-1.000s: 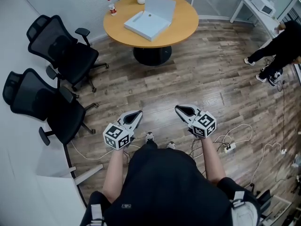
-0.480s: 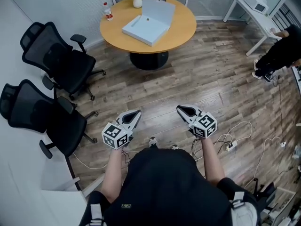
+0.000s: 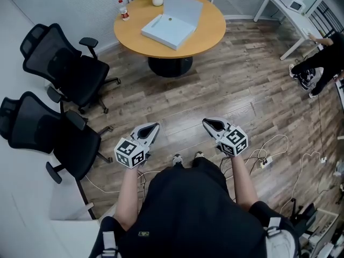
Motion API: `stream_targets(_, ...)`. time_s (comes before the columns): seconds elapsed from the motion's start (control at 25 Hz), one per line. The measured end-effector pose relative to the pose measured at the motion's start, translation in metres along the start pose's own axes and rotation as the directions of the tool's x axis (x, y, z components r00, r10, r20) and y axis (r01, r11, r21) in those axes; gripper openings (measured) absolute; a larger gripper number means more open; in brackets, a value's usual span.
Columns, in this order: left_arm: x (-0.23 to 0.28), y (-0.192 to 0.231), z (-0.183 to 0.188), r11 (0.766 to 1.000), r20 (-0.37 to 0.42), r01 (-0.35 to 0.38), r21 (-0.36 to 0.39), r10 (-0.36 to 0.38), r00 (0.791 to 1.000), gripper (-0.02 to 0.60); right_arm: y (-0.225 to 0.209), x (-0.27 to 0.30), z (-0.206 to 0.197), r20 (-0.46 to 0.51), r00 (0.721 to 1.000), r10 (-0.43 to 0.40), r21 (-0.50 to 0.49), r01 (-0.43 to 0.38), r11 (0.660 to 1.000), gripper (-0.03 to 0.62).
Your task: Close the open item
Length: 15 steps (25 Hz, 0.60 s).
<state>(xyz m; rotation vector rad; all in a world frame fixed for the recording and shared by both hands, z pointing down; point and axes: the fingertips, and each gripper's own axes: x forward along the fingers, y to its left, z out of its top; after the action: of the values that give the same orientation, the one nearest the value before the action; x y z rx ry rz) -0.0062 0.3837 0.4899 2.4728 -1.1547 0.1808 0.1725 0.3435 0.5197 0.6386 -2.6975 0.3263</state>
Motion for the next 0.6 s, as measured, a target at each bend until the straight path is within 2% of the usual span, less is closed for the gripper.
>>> stream_targets(0.6, 0.006, 0.017, 0.008, 1.0, -0.003, -0.026, -0.001, 0.026, 1.0, 0.006, -0.023, 0.017, 0.005, -0.001, 1.0, 0.001, 0.004, -0.001, 1.0, 0.012)
